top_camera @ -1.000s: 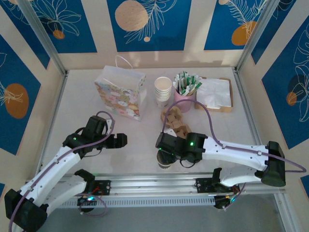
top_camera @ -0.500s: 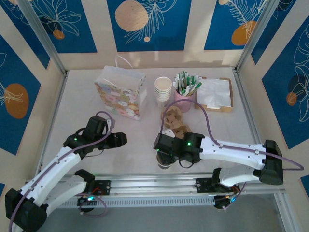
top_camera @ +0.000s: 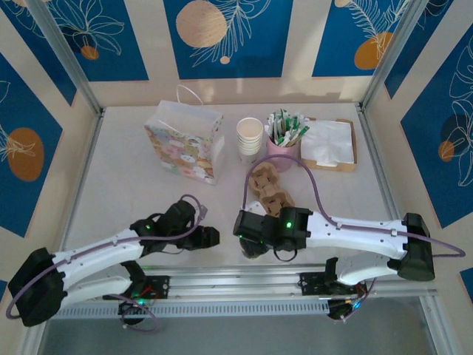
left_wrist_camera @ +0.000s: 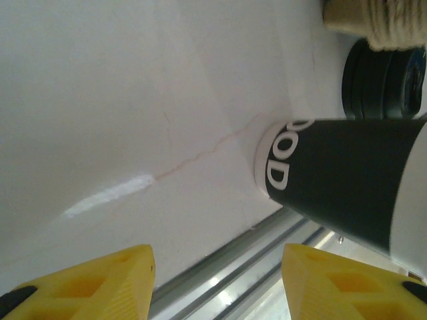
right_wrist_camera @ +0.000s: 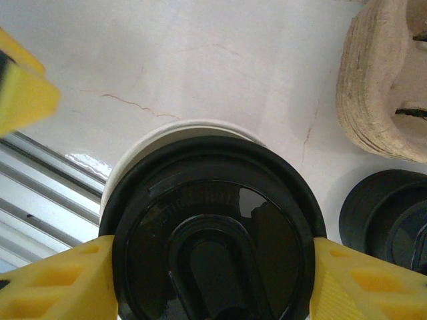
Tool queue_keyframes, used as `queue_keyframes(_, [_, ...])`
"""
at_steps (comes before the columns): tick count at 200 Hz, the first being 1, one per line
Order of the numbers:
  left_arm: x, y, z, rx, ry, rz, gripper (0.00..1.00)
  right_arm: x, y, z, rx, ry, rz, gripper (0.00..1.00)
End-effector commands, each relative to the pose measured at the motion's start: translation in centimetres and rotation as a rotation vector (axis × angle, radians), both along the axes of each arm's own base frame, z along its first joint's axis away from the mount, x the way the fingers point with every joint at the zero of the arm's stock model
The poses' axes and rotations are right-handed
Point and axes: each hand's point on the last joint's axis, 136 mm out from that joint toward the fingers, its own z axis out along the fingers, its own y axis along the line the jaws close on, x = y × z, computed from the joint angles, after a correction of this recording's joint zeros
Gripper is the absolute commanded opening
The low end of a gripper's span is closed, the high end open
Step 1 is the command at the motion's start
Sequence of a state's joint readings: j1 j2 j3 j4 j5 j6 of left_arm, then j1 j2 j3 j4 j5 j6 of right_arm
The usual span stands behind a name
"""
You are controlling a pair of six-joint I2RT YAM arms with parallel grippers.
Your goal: Pack the takeout coffee
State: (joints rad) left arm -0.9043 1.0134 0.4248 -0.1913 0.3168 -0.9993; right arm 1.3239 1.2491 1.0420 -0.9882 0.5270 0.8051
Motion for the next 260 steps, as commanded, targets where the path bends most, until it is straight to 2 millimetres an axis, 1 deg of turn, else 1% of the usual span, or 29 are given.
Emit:
queue_keyframes(1, [-0.3, -2.6, 1.2, -0.109, 0.004, -0.007, 0.53, 0.1, 0.5, 0.6, 0.003, -0.009, -0.001, 0.56])
queue_keyframes(45, [-1.5, -4.6, 0.4, -0.135, 0.016, -0.059, 0.53, 0.0, 1.1, 0.5, 0.018, -0.002, 0.003, 0.56])
queue_keyframes(83, [-1.8, -5.6, -0.6, -0.135, 0.037, -0.077, 0.54, -0.3, 1.5, -0.1, 0.029, 0.017, 0.001, 0.56])
queue_keyframes(112, [-1.9, -6.2, -0.9, -0.137, 0.046, -0.089, 0.54, -0.5, 1.5, -0.6, 0.013, 0.027, 0.007, 0.56])
queue_keyframes(157, [-1.8, -5.9, -1.7, -0.107, 0.049, -0.077, 0.54, -0.9, 0.4, -1.6, -0.071, 0.035, 0.004, 0.56])
queue_keyframes(197, [-1.7, -5.7, -1.8, -0.095, 0.039, -0.067, 0.54, -1.3, 0.2, -2.0, -0.077, 0.038, 0.003, 0.56])
queue_keyframes(260, [-1.1, -4.9, -2.0, -0.053, 0.010, -0.039, 0.54, -2.6, -1.3, -4.0, -0.145, 0.035, -0.040, 0.53])
